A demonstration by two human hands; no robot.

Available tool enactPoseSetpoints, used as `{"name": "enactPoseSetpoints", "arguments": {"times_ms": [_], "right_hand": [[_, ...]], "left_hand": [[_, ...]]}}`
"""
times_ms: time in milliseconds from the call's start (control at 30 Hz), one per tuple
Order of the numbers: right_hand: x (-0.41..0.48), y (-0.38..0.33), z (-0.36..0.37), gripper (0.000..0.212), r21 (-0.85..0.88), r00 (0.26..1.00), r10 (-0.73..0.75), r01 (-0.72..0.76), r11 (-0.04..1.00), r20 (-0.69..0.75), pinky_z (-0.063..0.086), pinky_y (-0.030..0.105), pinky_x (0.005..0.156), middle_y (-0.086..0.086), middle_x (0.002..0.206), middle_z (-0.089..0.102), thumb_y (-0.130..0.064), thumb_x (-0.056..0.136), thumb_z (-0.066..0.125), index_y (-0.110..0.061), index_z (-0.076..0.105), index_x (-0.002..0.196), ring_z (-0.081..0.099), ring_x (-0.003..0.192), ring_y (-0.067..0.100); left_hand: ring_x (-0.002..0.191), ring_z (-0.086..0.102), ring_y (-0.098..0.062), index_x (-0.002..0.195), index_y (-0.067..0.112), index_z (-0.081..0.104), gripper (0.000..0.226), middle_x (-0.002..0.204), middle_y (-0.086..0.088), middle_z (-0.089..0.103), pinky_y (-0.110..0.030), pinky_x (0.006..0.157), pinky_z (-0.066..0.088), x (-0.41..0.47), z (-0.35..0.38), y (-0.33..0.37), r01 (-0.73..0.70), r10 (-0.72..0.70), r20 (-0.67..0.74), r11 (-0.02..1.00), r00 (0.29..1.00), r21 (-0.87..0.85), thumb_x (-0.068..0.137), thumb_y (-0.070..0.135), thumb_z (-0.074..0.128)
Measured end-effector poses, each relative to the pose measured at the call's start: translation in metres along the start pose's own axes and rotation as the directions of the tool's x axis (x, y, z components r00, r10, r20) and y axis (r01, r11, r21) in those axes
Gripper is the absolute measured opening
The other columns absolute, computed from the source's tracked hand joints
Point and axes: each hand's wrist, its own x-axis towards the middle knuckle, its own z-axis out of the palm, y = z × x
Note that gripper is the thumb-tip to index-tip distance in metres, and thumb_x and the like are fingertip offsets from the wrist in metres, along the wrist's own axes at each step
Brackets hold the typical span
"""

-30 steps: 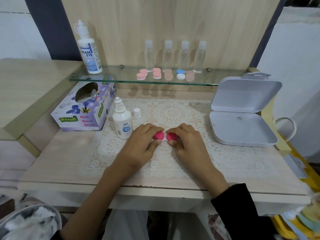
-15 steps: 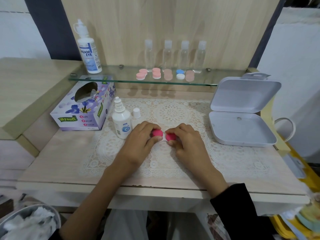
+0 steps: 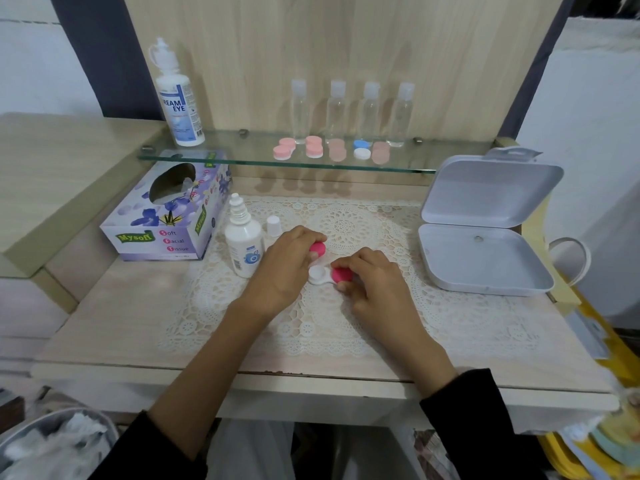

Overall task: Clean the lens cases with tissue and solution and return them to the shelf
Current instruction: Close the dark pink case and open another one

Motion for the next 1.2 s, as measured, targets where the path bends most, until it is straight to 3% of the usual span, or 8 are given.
{"name": "enactPoseSetpoints", "arguments": {"times_ms": [167,400,567,700,833,900,1033,1200], "right_hand": [[0.000,0.001,0.001,0.025,0.002,1.000,0.003,-0.003,1.000,0.004,0.040,0.036,0.076,-0.007,0.092,0.059,-0.009,0.082,0.066,-0.018,0.070,0.105,0.052,0.088,0.016],[0.000,0.002,-0.001,0.026,0.002,1.000,0.015,-0.015,1.000,0.021,0.035,0.033,0.077,-0.007,0.093,0.059,-0.010,0.083,0.067,-0.018,0.069,0.107,0.051,0.091,0.016],[0.000,0.000,-0.001,0.026,0.011,1.000,0.023,-0.024,1.000,0.020,0.035,0.033,0.078,-0.006,0.094,0.060,-0.010,0.083,0.066,-0.017,0.070,0.107,0.052,0.092,0.016],[0.000,0.000,-0.001,0.025,0.002,0.999,0.026,-0.026,1.000,0.024,0.035,0.032,0.079,-0.007,0.095,0.059,-0.011,0.083,0.067,-0.018,0.069,0.108,0.051,0.093,0.016],[0.001,0.001,0.000,0.027,0.010,0.999,0.039,-0.040,0.999,0.036,0.039,0.035,0.081,-0.009,0.095,0.058,-0.015,0.082,0.067,-0.020,0.069,0.108,0.052,0.093,0.015],[0.001,-0.001,-0.001,0.028,0.069,0.997,0.066,-0.068,0.995,0.035,0.043,0.039,0.085,-0.012,0.094,0.056,-0.026,0.079,0.068,-0.021,0.069,0.107,0.051,0.094,0.013],[0.004,-0.003,-0.001,0.041,0.138,0.983,0.186,-0.184,0.973,0.000,0.042,0.035,0.090,-0.012,0.098,0.051,-0.045,0.072,0.076,-0.020,0.068,0.104,0.046,0.099,0.009],[0.008,-0.001,-0.005,0.034,0.088,0.982,0.183,-0.187,0.979,0.044,0.042,0.035,0.084,-0.006,0.091,0.054,-0.044,0.075,0.077,-0.016,0.067,0.091,0.047,0.094,0.014]], "left_hand": [[0.114,0.051,-0.017,0.126,0.009,0.057,0.034,0.123,-0.005,0.058,-0.011,0.084,0.029,0.004,0.005,-0.003,-0.002,0.002,0.004,0.999,1.000,0.044,0.093,0.003,0.054],[0.119,0.049,-0.020,0.129,0.007,0.055,0.034,0.127,-0.006,0.054,-0.029,0.101,0.039,-0.012,0.005,-0.008,-0.033,0.030,-0.054,0.998,0.998,-0.056,0.097,0.003,0.044],[0.110,0.048,-0.004,0.119,0.018,0.063,0.034,0.113,0.009,0.054,-0.011,0.095,0.033,-0.033,-0.003,-0.005,-0.041,0.031,-0.065,0.984,0.997,-0.172,0.094,0.033,0.046],[0.105,0.047,-0.007,0.115,0.020,0.063,0.044,0.106,0.008,0.057,-0.015,0.091,0.033,-0.035,0.000,-0.008,-0.026,0.025,-0.021,0.997,0.999,-0.071,0.083,0.048,0.054],[0.101,0.047,-0.011,0.113,0.017,0.064,0.034,0.103,0.005,0.059,-0.008,0.084,0.028,-0.033,0.002,-0.010,-0.055,0.054,-0.044,0.998,0.998,-0.009,0.086,0.037,0.062],[0.101,0.047,-0.012,0.113,0.016,0.065,0.034,0.104,0.004,0.061,-0.012,0.081,0.026,-0.033,0.002,-0.009,-0.055,0.056,-0.054,0.998,0.997,0.004,0.086,0.036,0.063],[0.099,0.047,-0.011,0.112,0.016,0.066,0.040,0.103,0.003,0.062,-0.011,0.079,0.025,-0.033,0.002,-0.007,-0.057,0.058,-0.051,0.998,0.997,0.020,0.082,0.040,0.055],[0.098,0.050,-0.014,0.110,0.015,0.068,0.040,0.101,0.002,0.064,-0.018,0.081,0.028,-0.033,0.003,-0.007,-0.056,0.059,-0.071,0.998,0.996,0.037,0.081,0.040,0.056]]}}
